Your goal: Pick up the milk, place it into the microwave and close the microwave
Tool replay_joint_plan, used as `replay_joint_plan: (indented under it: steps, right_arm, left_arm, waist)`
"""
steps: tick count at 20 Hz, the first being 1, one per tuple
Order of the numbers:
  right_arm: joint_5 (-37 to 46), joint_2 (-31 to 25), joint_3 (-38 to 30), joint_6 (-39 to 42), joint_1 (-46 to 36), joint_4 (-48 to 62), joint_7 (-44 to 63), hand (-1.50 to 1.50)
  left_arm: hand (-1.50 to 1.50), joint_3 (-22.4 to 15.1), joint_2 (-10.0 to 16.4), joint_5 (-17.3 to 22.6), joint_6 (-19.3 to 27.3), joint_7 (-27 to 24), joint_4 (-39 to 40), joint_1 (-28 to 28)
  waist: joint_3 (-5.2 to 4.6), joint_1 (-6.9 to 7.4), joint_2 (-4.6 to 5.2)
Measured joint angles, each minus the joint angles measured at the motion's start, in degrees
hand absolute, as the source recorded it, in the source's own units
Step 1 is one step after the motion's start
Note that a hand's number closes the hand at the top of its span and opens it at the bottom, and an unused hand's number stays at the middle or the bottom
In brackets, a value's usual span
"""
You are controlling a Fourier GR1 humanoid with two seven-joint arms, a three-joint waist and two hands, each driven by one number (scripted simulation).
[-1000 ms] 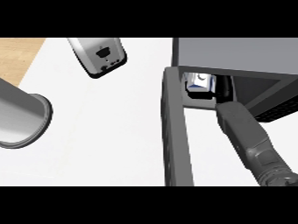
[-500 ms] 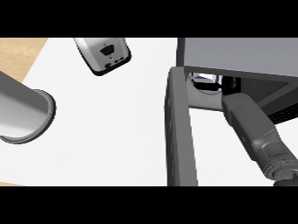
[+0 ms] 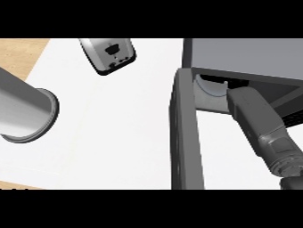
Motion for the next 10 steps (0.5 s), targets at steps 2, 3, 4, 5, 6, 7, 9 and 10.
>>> replay_joint_plan:
  steps: [2, 3, 4, 5, 6, 7, 9, 10]
  right_arm:
    - [0.26, -0.25, -0.25, -2.22, -0.52, 0.31, 0.40, 1.50]
    - [0.39, -0.47, -0.36, -3.08, -0.71, 0.44, 0.48, 1.50]
    - [0.54, -0.38, -0.42, -3.89, -1.03, 0.64, 0.69, 1.50]
    - [0.67, -0.55, -0.50, -4.42, -1.16, 0.77, 0.75, 1.50]
    - [0.70, -1.10, -0.65, -4.77, -1.56, 0.89, 0.97, 1.50]
    - [0.89, -0.97, -0.65, -5.27, -1.62, 1.03, 0.96, 1.50]
    - [1.57, -1.93, -0.50, -7.79, -0.73, 2.90, 2.99, -1.50]
    - [2.48, -2.70, 0.12, -9.96, 0.09, 4.41, 4.95, -1.50]
  left_arm:
    - [-1.50, 0.14, 0.21, 0.14, -0.15, 0.29, 0.35, -0.51]
    - [-1.50, 0.19, 0.20, 0.13, -0.20, 0.18, 0.52, -0.56]
    - [-1.50, 0.48, 0.41, 0.42, -0.28, 0.39, 0.35, -0.72]
    - [-1.50, 0.67, 0.60, 0.62, -0.36, 0.53, 0.05, -0.76]
    - [-1.50, 0.86, 0.70, 0.76, -0.34, 0.72, -0.02, -0.92]
    - [-1.50, 0.83, 0.64, 0.72, -0.29, 0.78, 0.07, -1.22]
    - [-1.50, 0.77, 0.61, 0.66, -0.31, 0.81, 0.22, -1.67]
    - [-1.50, 0.78, 0.66, 0.55, -0.38, 0.71, 0.25, -1.85]
  waist:
    - [0.00, 0.16, 0.16]
    - [0.00, 0.34, 0.19]
    - [0.00, 0.40, 0.20]
    - [0.01, 0.49, 0.22]
    - [0.03, 0.55, 0.30]
    - [0.03, 0.60, 0.35]
    - [-0.21, 0.55, 0.74]
    - [-0.34, 0.71, 1.00]
